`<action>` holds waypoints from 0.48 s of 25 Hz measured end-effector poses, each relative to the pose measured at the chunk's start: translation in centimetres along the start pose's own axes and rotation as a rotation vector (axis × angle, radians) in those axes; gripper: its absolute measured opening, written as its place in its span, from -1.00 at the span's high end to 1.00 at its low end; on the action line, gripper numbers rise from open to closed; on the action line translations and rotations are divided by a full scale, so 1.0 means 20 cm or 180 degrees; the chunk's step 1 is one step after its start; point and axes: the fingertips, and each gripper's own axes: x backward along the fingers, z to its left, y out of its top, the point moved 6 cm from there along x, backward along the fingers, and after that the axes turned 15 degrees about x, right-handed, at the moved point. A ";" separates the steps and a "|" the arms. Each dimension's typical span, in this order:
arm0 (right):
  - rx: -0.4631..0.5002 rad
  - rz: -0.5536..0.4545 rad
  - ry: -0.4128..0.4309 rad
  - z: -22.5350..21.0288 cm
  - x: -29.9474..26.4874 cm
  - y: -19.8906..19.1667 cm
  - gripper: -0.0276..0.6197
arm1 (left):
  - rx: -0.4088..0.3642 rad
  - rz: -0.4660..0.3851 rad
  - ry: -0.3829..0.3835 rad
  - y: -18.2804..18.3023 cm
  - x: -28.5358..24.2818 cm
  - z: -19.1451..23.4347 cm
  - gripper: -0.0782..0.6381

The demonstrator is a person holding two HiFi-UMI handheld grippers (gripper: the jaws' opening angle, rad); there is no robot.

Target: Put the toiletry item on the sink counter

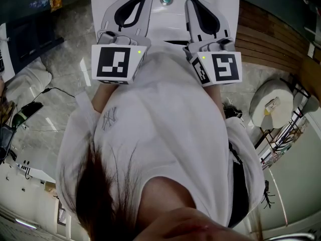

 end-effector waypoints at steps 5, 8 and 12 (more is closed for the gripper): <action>0.0001 -0.0008 0.0000 0.00 0.00 0.00 0.88 | 0.0068 0.0070 0.0053 0.00 0.00 -0.01 0.76; 0.0002 -0.0008 -0.0007 0.00 0.00 0.01 0.89 | 0.0070 0.0070 0.0058 0.00 0.01 -0.01 0.76; 0.0004 -0.0013 -0.0010 0.00 0.01 0.00 0.88 | 0.0030 0.0031 0.0028 0.00 0.01 -0.01 0.76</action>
